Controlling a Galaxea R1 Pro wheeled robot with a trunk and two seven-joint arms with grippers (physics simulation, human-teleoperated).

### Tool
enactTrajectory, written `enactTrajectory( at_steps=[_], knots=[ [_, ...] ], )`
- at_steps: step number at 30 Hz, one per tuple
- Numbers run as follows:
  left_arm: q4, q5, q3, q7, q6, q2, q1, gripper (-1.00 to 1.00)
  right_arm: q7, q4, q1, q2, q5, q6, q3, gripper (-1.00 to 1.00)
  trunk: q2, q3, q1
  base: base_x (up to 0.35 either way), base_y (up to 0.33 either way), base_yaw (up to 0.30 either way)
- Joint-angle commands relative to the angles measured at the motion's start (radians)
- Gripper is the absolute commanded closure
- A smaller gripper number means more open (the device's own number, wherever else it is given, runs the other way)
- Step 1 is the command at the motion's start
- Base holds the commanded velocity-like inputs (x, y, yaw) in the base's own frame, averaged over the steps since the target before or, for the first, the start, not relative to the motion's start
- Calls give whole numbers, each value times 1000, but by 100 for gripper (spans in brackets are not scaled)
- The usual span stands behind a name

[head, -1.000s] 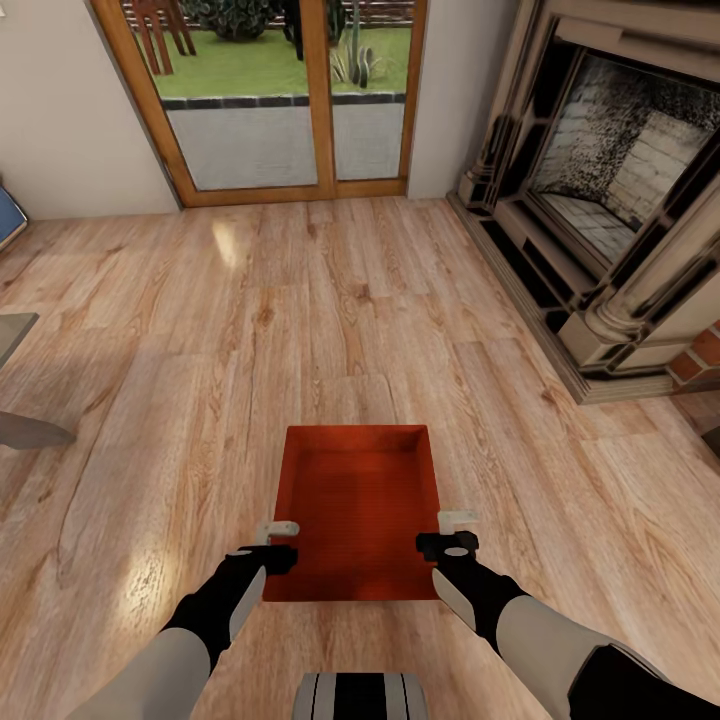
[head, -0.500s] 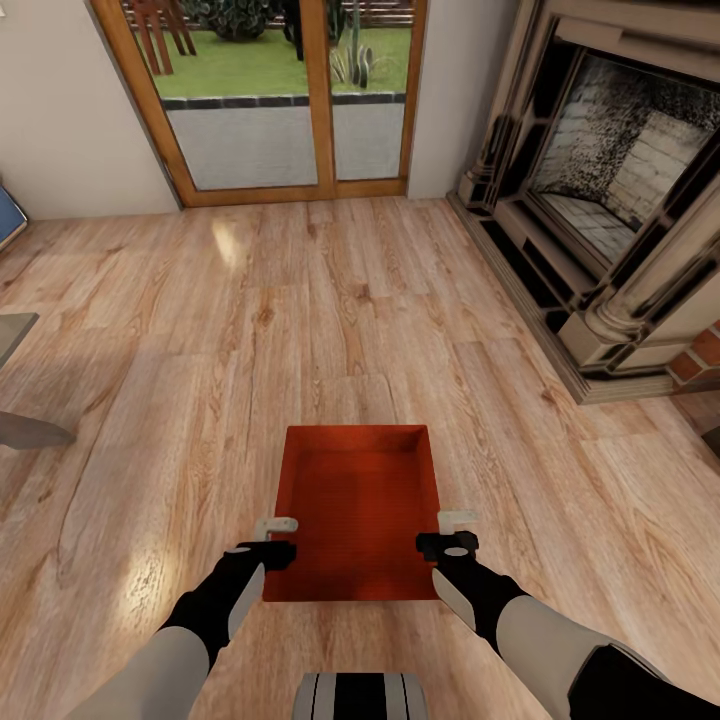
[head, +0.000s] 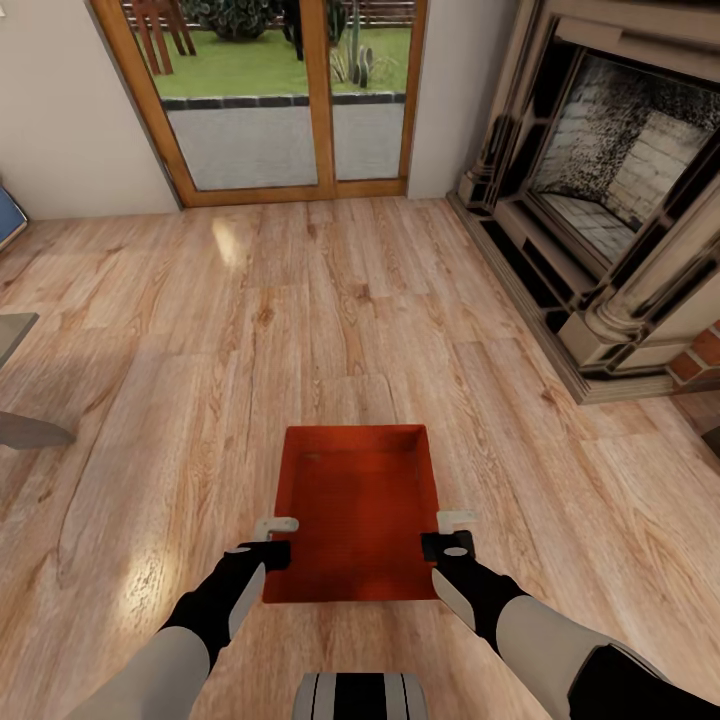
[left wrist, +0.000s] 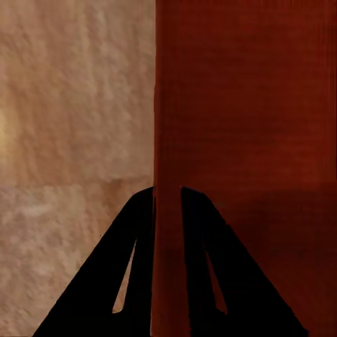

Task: Move the two storage containers from the living room to the garage. In the garage, place one container on the floor and stack the other container on top of it (either order is fine).

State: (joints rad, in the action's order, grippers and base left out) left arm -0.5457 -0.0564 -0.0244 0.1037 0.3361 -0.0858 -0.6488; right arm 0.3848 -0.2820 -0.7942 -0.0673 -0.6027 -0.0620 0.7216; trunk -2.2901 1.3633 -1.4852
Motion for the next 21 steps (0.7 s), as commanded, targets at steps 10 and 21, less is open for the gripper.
enactTrajectory(
  at_steps=[10,21],
  knots=[
    [-6,18,0,10,7,-1,0,100,9,0,-1,4,-9,-5,5,100,0,1,0,0,0,0],
    [-5,18,0,10,6,-3,0,100,9,0,-1,6,-9,-5,5,100,0,1,0,0,0,0]
  ],
)
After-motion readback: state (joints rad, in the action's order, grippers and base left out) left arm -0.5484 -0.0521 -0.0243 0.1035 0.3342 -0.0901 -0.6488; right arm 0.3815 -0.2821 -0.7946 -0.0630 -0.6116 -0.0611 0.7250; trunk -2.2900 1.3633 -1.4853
